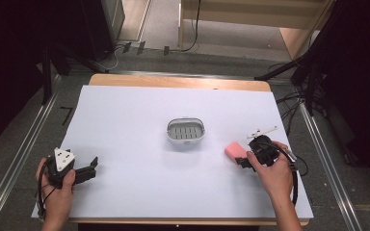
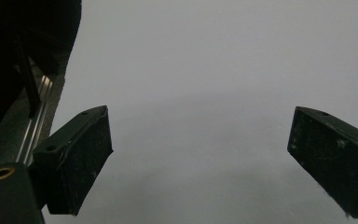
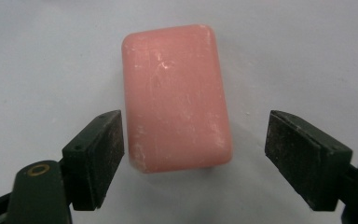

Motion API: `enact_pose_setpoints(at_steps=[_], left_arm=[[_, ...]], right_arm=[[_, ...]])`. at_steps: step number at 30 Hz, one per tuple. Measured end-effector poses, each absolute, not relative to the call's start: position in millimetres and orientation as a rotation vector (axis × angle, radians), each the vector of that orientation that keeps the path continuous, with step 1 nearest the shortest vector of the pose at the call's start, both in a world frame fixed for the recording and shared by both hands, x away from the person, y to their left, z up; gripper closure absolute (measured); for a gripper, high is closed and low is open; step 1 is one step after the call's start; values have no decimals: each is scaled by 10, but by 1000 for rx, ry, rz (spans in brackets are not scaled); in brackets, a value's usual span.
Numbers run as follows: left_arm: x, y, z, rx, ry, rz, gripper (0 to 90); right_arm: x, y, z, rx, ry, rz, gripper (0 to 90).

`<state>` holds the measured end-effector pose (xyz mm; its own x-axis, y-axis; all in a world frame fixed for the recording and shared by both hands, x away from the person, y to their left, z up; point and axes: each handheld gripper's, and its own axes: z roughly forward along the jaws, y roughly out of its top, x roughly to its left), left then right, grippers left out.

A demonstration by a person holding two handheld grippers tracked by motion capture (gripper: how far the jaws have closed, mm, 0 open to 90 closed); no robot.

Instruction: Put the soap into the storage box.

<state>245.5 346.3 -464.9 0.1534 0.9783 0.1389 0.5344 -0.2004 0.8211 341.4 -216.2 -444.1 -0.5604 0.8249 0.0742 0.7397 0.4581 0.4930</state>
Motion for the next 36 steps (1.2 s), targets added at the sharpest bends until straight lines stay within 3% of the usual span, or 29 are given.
enact_pose_setpoints(at_steps=[36], left_arm=[[2455, 3461, -4650, 1819, 1440, 926, 68]], right_arm=[[3624, -1953, -4509, 1363, 2633, 632, 369]])
